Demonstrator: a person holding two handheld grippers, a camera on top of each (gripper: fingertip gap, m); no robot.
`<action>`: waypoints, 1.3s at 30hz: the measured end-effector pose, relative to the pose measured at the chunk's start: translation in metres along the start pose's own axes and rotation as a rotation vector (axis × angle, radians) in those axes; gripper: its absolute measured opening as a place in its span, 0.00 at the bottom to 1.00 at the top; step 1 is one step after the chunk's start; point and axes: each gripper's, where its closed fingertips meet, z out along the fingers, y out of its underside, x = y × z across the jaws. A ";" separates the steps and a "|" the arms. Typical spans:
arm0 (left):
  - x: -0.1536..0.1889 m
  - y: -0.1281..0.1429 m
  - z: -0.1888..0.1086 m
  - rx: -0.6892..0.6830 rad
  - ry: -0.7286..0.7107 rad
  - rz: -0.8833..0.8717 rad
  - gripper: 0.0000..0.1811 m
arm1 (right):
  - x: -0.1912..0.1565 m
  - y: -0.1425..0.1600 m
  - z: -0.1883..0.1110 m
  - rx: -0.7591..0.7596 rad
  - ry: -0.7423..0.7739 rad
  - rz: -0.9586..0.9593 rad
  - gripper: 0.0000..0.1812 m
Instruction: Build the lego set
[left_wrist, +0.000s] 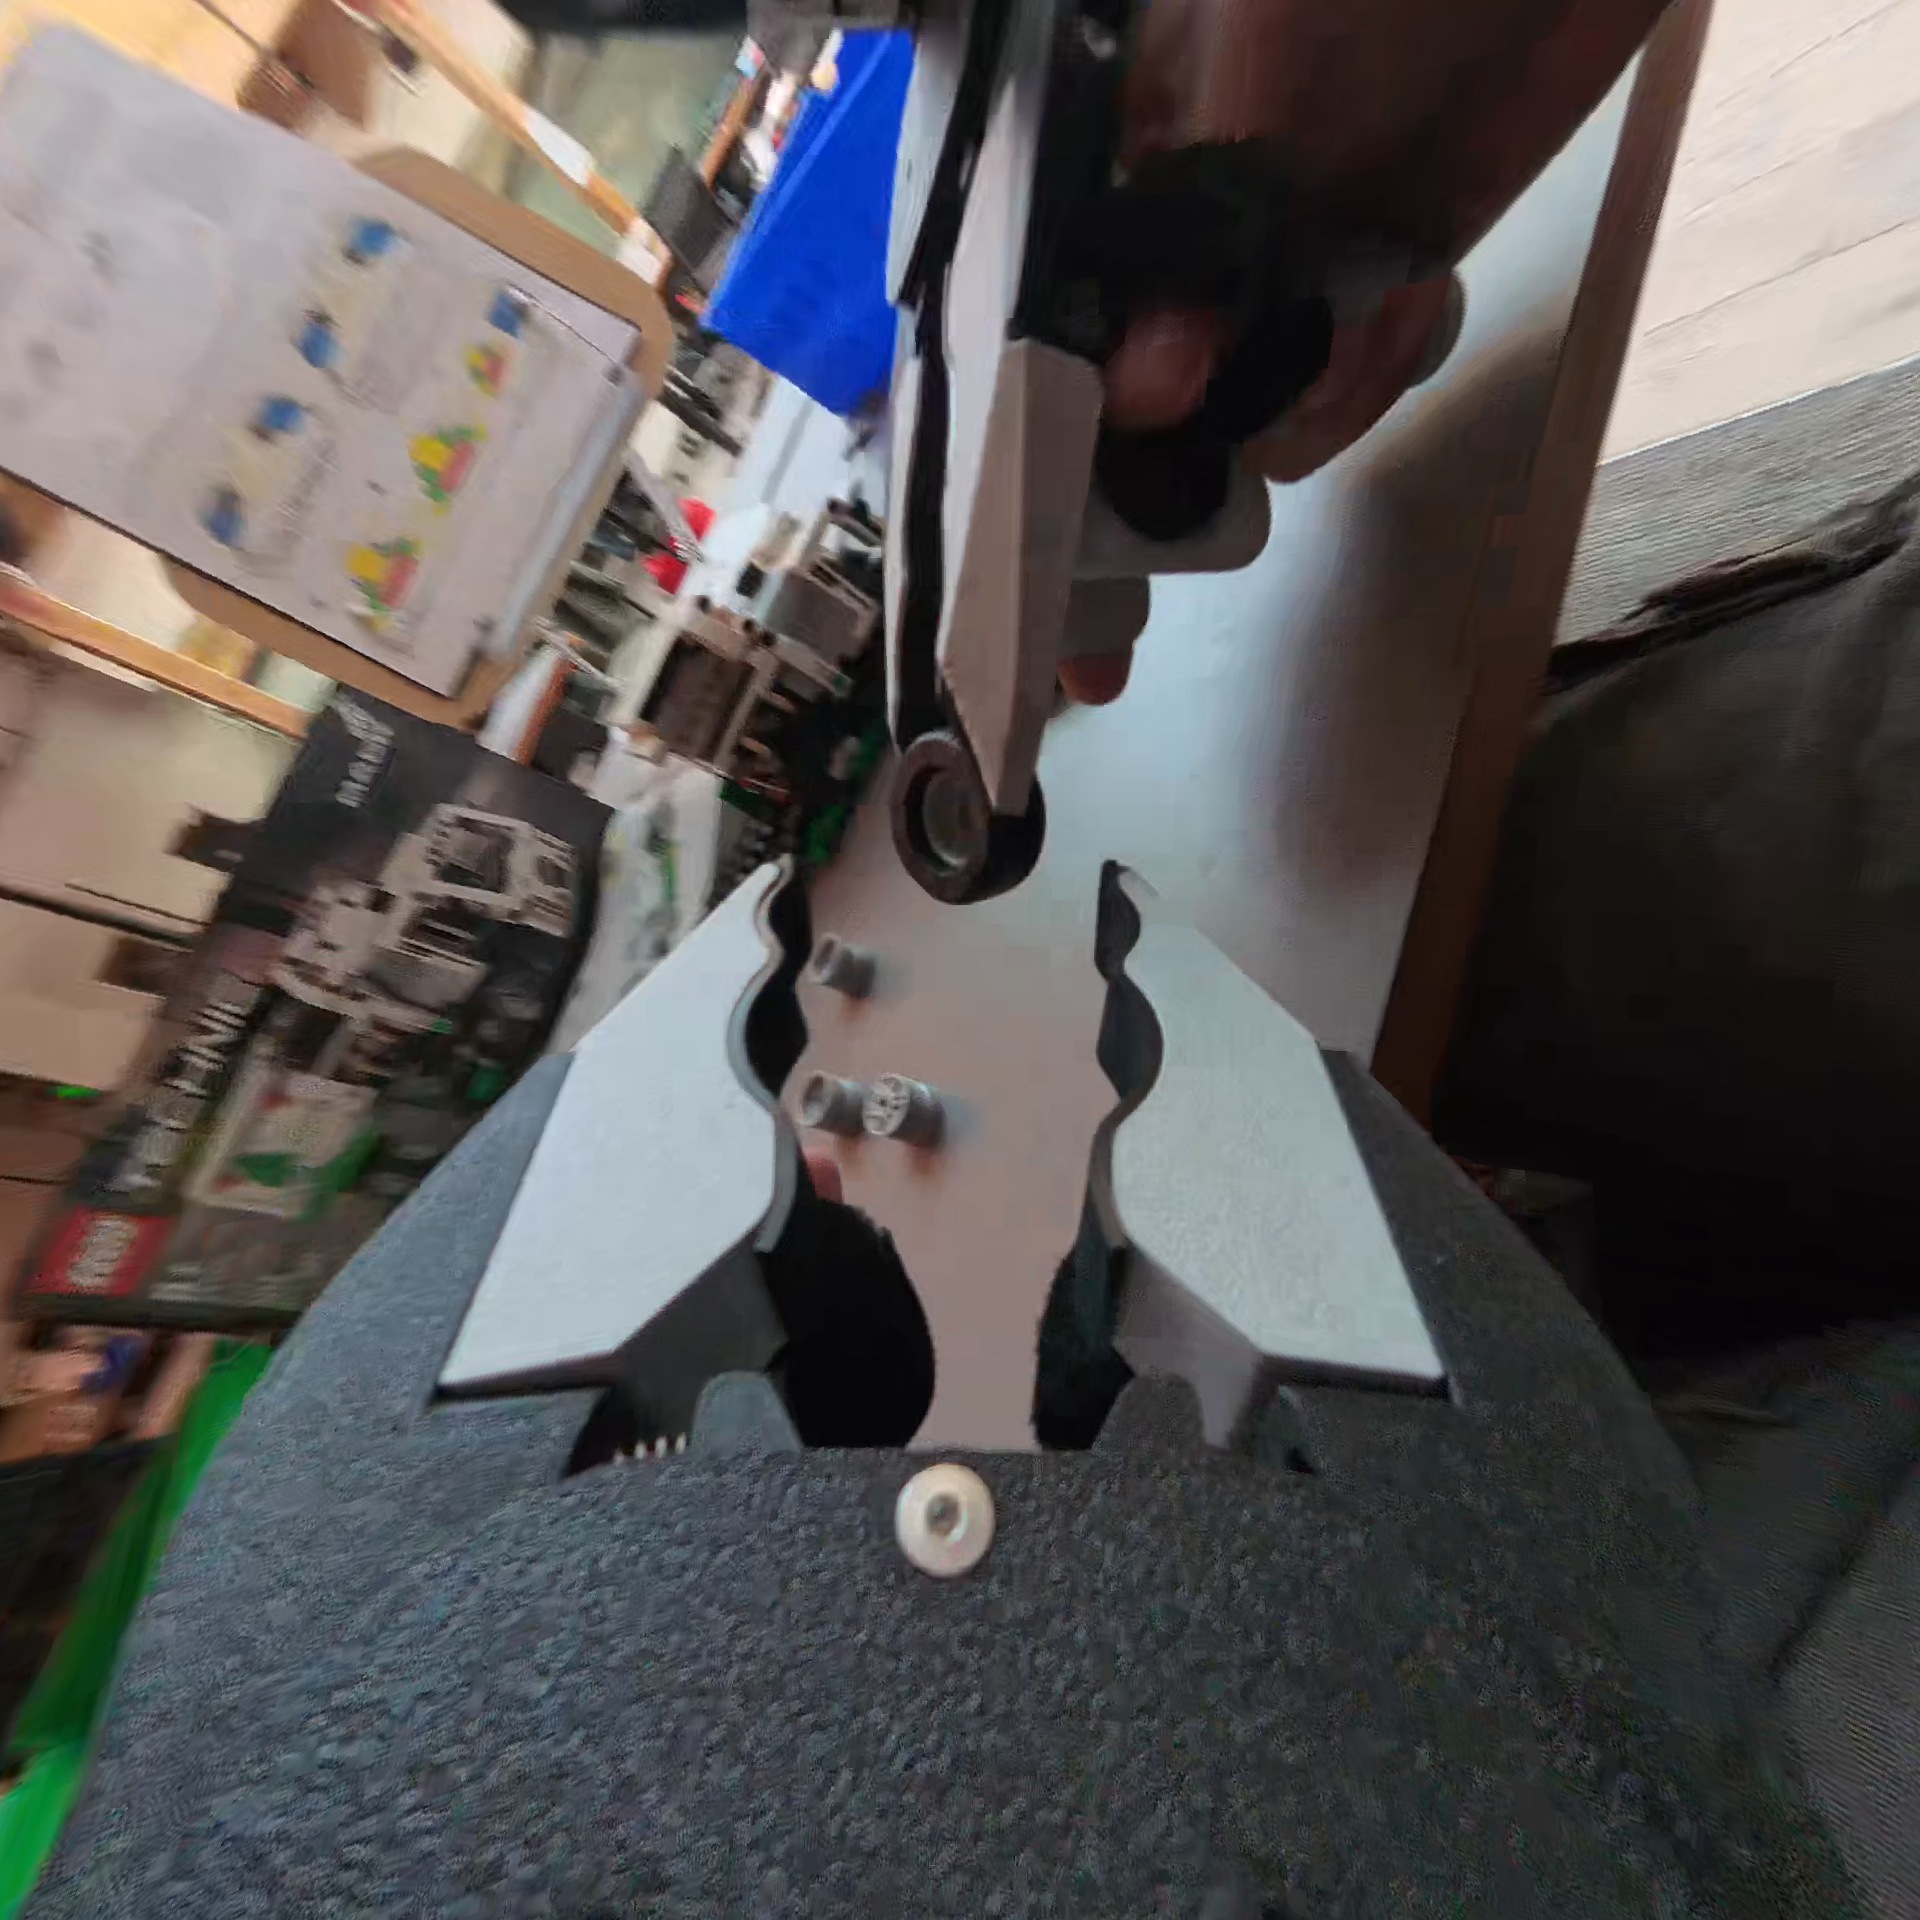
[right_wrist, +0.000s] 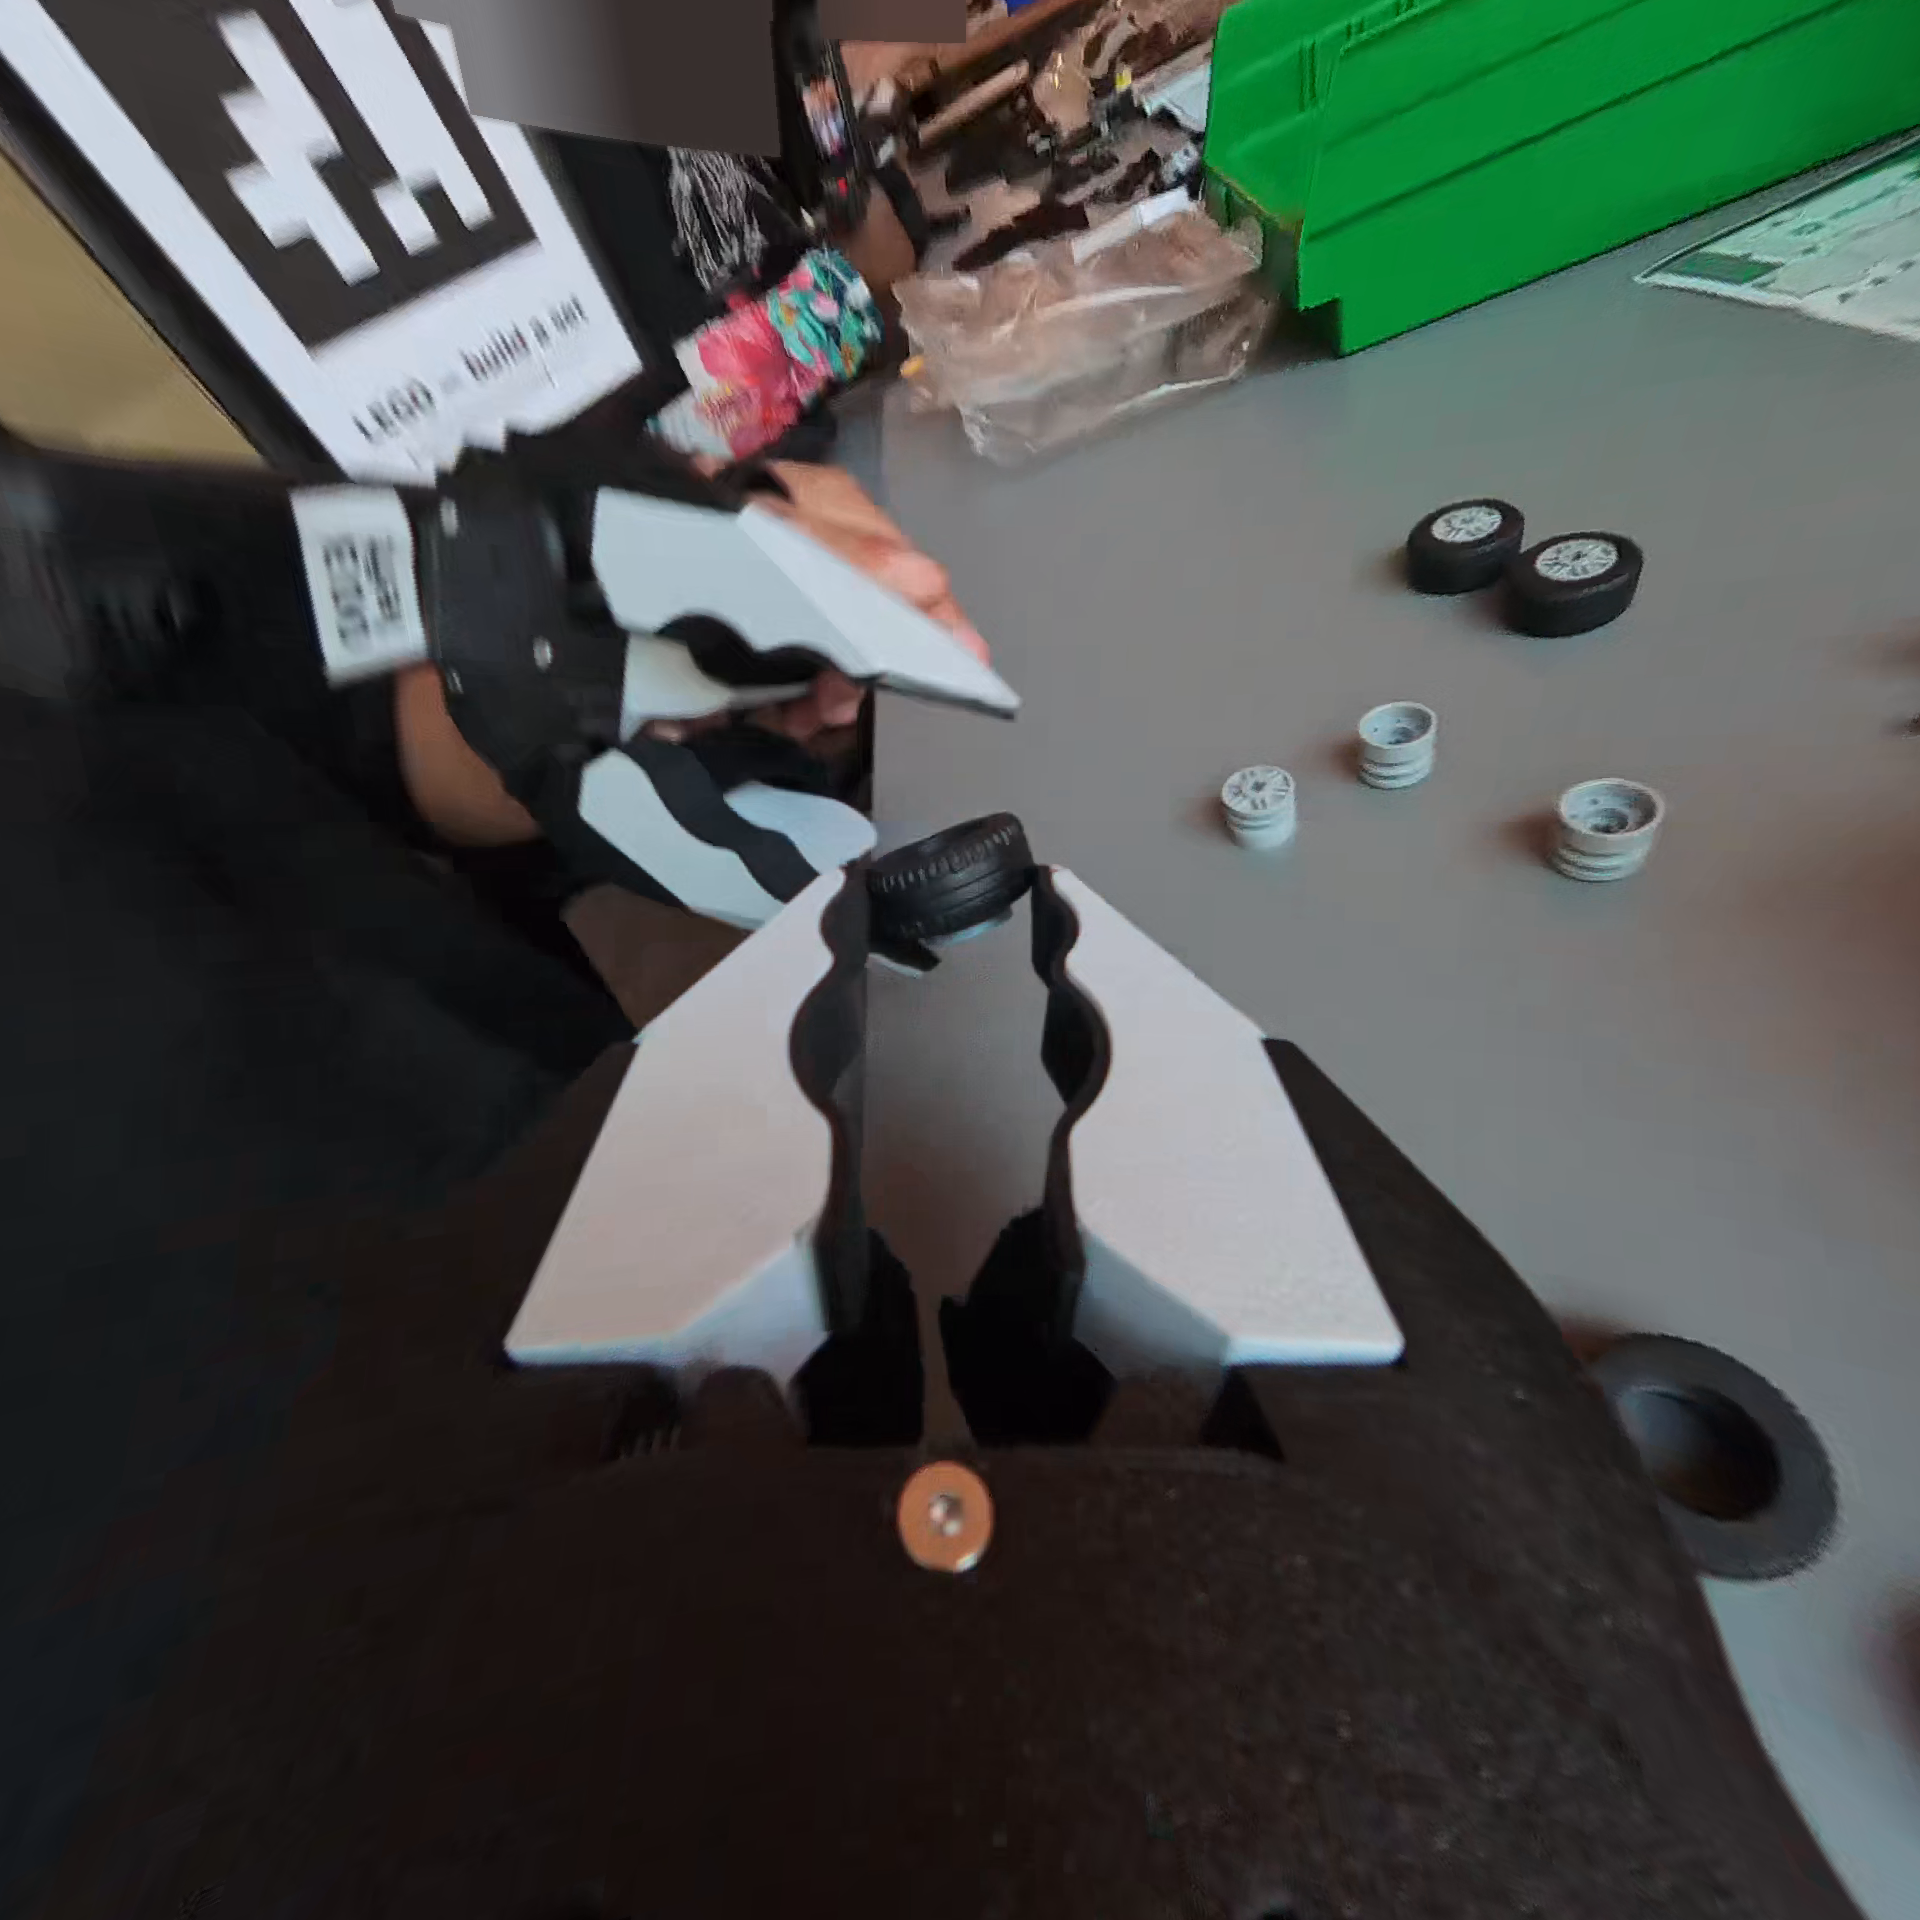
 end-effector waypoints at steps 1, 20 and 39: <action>0.007 0.002 0.001 -0.010 0.084 -0.090 0.32 | 0.000 0.006 0.000 -0.035 0.014 -0.050 0.17; 0.029 0.002 0.008 0.013 0.444 -0.603 0.20 | 0.019 0.042 -0.006 -0.241 0.063 0.092 0.25; -0.009 0.015 -0.020 0.156 0.247 -1.114 0.00 | 0.002 0.007 -0.055 0.142 0.266 -0.033 0.05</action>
